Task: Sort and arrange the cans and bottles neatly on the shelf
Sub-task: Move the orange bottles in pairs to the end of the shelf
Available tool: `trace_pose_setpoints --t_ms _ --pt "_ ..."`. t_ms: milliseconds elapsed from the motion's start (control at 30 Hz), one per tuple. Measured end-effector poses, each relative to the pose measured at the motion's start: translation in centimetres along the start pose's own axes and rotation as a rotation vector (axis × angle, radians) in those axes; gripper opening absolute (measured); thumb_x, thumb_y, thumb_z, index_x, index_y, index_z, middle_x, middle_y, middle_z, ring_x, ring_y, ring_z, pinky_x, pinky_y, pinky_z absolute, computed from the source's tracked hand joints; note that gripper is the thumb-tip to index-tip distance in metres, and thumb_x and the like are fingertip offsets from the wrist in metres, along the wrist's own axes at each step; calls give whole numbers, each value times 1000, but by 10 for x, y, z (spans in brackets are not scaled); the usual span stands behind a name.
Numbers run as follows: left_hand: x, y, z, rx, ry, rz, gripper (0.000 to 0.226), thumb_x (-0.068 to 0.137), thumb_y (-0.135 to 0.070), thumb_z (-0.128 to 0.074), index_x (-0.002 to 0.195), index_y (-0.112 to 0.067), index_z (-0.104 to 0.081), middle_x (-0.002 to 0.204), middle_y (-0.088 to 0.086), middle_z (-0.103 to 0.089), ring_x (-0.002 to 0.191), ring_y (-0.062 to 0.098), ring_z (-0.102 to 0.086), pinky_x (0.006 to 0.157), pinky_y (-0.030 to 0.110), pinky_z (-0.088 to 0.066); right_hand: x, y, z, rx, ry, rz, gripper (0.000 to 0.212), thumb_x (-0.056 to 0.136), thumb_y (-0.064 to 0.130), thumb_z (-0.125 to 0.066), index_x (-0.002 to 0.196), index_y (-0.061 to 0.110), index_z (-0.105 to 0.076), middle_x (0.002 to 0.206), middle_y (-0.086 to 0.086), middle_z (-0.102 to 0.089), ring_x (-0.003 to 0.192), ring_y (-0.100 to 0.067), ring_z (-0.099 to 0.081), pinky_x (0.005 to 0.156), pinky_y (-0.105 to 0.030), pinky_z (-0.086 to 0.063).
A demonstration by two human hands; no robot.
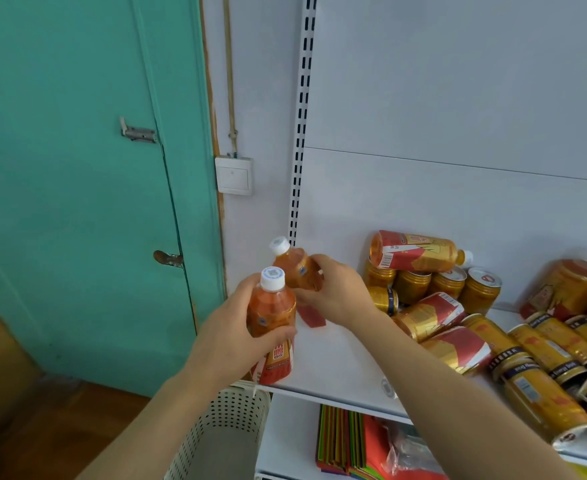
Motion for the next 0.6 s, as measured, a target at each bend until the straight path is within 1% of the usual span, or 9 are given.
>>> trace_pose_setpoints --t_ms 67,100,133,233,300,367,433,500,600 --pt "5 2 -2 -24 -31 20 82 75 -66 -83 134 -71 -26 118 -40 -53 104 -9 -57 91 27 -52 -14 -7 4 51 -56 -70 83 76 76 -74 141 30 -51 125 8 -66 105 -17 -67 81 -34 -57" --pt "8 5 -4 -44 -43 36 84 75 -64 -84 139 -63 -29 121 -35 -55 106 -4 -60 94 31 -53 -20 -10 6 52 -76 -85 92 74 80 -71 147 31 -46 131 7 -63 109 -18 -67 86 -36 -59" --pt "12 8 -7 -62 -48 51 87 75 -63 -84 143 -58 -30 126 -30 -57 110 2 -61 96 35 -55 -25 -14 8 47 -88 -100 94 73 83 -67 149 32 -43 132 6 -62 111 -18 -66 88 -37 -59" --pt "22 11 -16 -106 -36 65 94 76 -60 -85 150 -52 -28 136 -16 -61 118 11 -64 100 40 -56 -38 -28 12 89 -64 -164 87 76 84 -67 143 33 -48 124 6 -59 108 -16 -64 89 -35 -58" --pt "28 9 -21 -125 -29 61 95 77 -57 -86 152 -49 -28 138 -11 -62 118 12 -65 99 37 -55 -45 -30 12 149 1 -157 82 81 81 -66 144 33 -47 126 7 -57 111 -14 -63 95 -36 -57" --pt "32 8 -25 -126 -32 58 95 78 -54 -86 153 -46 -28 138 -10 -62 118 13 -63 98 34 -52 -51 -30 11 229 92 -117 77 88 74 -66 150 35 -43 128 11 -62 112 -10 -64 101 -38 -56" --pt "35 8 -28 -139 -35 63 97 78 -54 -86 154 -43 -28 136 -14 -59 116 10 -60 99 34 -51 -57 -32 14 251 184 -97 72 94 60 -67 156 40 -36 123 14 -69 107 -8 -68 101 -40 -57" --pt "36 10 -31 -157 -27 77 94 78 -52 -87 153 -38 -32 132 -17 -56 116 9 -58 98 32 -50 -61 -37 21 213 206 -78 74 95 51 -71 158 43 -33 123 16 -70 102 -9 -71 99 -41 -59" --pt "36 16 -35 -207 -19 118 82 76 -48 -89 141 -31 -41 130 -16 -56 118 11 -58 93 28 -48 -63 -35 30 167 203 -72 90 88 55 -81 160 41 -30 131 17 -63 112 -10 -67 101 -36 -58"
Point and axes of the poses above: each hand's wrist, its own x-axis towards the middle knuckle, its own z-axis out of the back of the hand, y = z × x, the point moved 10 cm from there along x, towards the middle knuckle
